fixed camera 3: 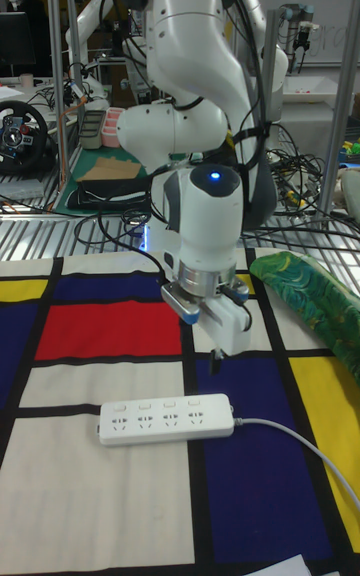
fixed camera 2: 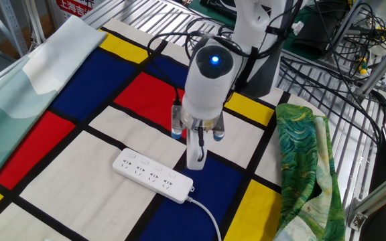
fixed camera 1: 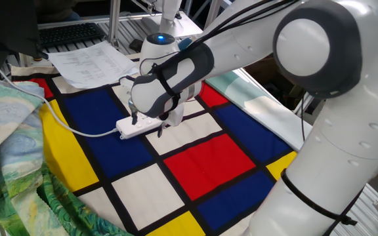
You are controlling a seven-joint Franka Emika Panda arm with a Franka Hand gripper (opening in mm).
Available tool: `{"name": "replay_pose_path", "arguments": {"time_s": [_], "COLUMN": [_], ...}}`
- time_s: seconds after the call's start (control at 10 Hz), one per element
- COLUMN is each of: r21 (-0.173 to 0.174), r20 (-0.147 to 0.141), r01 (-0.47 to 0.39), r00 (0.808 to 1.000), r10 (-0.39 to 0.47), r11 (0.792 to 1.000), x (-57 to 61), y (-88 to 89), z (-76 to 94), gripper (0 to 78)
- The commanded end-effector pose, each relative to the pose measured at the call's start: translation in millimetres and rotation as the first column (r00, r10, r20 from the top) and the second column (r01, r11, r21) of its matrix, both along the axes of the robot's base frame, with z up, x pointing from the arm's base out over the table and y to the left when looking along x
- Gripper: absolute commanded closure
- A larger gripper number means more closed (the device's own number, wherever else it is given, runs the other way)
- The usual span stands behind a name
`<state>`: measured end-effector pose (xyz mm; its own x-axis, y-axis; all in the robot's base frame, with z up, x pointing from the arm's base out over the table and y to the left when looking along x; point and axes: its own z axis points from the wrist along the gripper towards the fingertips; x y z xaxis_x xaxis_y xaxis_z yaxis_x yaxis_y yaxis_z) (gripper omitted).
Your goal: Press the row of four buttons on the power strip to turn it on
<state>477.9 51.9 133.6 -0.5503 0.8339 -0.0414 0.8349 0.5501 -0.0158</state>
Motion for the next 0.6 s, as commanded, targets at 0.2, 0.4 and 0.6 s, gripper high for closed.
{"name": "replay_pose_path", "arguments": {"time_s": [0.2,0.4,0.6], "r21": [0.082,0.073,0.081], "r20": [-0.005,-0.003,-0.003], "r01": [0.259,0.283,0.315], "r00": [0.966,0.959,0.949], "r10": [-0.259,-0.284,-0.315], "r11": [0.962,0.956,0.946], "x": [-7.0,-7.7,-7.0], "y": [-7.7,-9.4,-9.8], "z": [39.0,42.8,42.5], "gripper": [0.2,0.2,0.2]}}
